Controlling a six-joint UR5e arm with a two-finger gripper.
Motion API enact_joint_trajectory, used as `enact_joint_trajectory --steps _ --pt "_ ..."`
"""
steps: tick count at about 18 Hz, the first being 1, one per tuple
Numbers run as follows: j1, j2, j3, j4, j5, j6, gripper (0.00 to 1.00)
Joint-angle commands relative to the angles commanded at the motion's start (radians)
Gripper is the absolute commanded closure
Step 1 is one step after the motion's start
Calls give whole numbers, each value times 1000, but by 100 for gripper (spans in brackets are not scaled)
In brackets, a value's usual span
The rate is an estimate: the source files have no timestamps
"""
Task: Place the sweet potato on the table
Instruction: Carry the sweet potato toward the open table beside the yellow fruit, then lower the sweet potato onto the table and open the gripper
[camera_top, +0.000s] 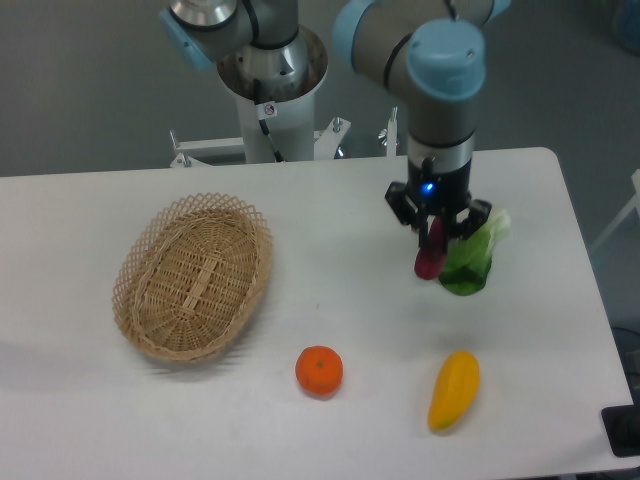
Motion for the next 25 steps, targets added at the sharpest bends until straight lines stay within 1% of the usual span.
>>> enact_joint_trajectory --steps 3,6,8,14,19,20,21,22,23,24,25 --pt "-22 -83 -5 51 51 -11 75" --pt "-51 -132 -11 55 51 -52 75" --pt "-65 -163 -6 80 51 -106 75" --pt "-80 -196 -20 83 49 -106 74" --pt "-86 -198 -26 83 49 -106 73" --pt "-86 -198 -26 83 49 -106 71" --pt "-86 -200 -26 83 49 -104 50" --pt "-86 -200 -23 83 49 -104 33" --pt "-86 -200 -18 83 49 -104 20" --pt "-86 -201 -14 85 51 -104 0" --pt "-86 -198 -12 85 55 -104 0"
